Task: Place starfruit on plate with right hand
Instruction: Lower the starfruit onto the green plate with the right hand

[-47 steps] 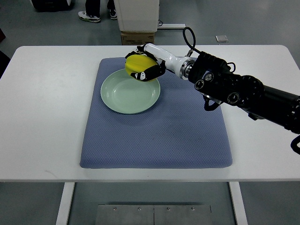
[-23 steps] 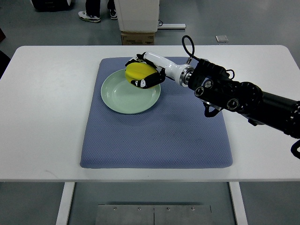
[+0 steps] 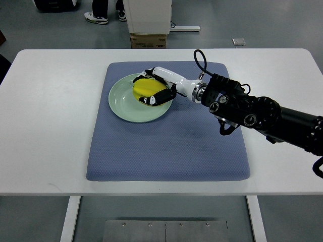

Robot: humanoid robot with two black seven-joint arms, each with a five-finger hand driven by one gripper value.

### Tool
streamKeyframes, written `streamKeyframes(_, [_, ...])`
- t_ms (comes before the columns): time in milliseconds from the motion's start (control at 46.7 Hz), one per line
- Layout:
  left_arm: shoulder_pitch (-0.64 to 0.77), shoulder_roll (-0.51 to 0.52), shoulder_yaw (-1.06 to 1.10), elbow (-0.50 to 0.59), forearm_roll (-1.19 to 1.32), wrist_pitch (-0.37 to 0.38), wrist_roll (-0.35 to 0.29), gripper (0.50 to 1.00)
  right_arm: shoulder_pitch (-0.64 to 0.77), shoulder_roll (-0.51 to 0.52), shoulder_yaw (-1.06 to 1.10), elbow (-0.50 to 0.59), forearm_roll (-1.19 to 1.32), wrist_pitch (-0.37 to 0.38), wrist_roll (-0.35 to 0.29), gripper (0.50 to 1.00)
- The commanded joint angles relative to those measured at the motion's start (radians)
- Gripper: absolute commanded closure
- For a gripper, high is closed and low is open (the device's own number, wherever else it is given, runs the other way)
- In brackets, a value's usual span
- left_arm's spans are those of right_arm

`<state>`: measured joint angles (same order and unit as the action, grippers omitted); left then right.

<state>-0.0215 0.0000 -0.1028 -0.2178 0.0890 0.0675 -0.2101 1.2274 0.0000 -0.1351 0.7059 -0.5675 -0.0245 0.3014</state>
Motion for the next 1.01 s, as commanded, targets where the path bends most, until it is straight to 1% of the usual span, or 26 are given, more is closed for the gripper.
streamKeyframes(0, [0.0,0.0,0.0,0.0,0.0,0.0,0.0,0.5,-0.008,0.0,0.0,-0.002,0.0,0.0,-0.008,1.0])
streamKeyframes(407, [0.0,0.0,0.0,0.0,0.002,0.0,0.0,0.5,-0.009,0.0,0.006,-0.003,0.008,-0.008,-0.117,1.0])
streamKeyframes(557, [0.0,0.0,0.0,0.0,0.0,0.0,0.0,0.5,-0.006,0.0,0.009,-0.003,0.035,-0.009,-0.168,0.881])
streamKeyframes(621, [0.0,0.0,0.0,0.0,0.0,0.0,0.0,0.5,-0.005,0.0,0.011,-0.003,0.035,-0.009,-0.179,0.829])
streamKeyframes(664, [0.0,0.0,0.0,0.0,0.0,0.0,0.0,0.5,-0.005,0.0,0.011,-0.003,0.037,-0.009,-0.183,0.81])
streamKeyframes(707, [0.0,0.0,0.0,0.0,0.0,0.0,0.0,0.5,-0.003,0.0,0.012,-0.003,0.037,-0.009,-0.188,0.768])
streamKeyframes(750, [0.0,0.0,0.0,0.0,0.0,0.0,0.0,0.5,-0.003,0.0,0.015,-0.003,0.037,-0.009,-0.192,0.741])
streamKeyframes(835, [0.0,0.0,0.0,0.0,0.001,0.0,0.0,0.5,-0.003,0.0,0.025,-0.003,0.037,-0.009,-0.199,0.664])
streamKeyframes(878, [0.0,0.0,0.0,0.0,0.0,0.0,0.0,0.5,0.0,0.0,0.028,-0.003,0.037,-0.009,-0.199,0.609])
streamKeyframes(964, [0.0,0.0,0.0,0.0,0.0,0.0,0.0,0.5,0.004,0.0,0.034,-0.005,0.035,-0.009,-0.199,0.532])
streamKeyframes(985, [0.0,0.0,0.0,0.0,0.001,0.0,0.0,0.5,0.006,0.0,0.034,-0.003,0.037,-0.009,-0.199,0.521])
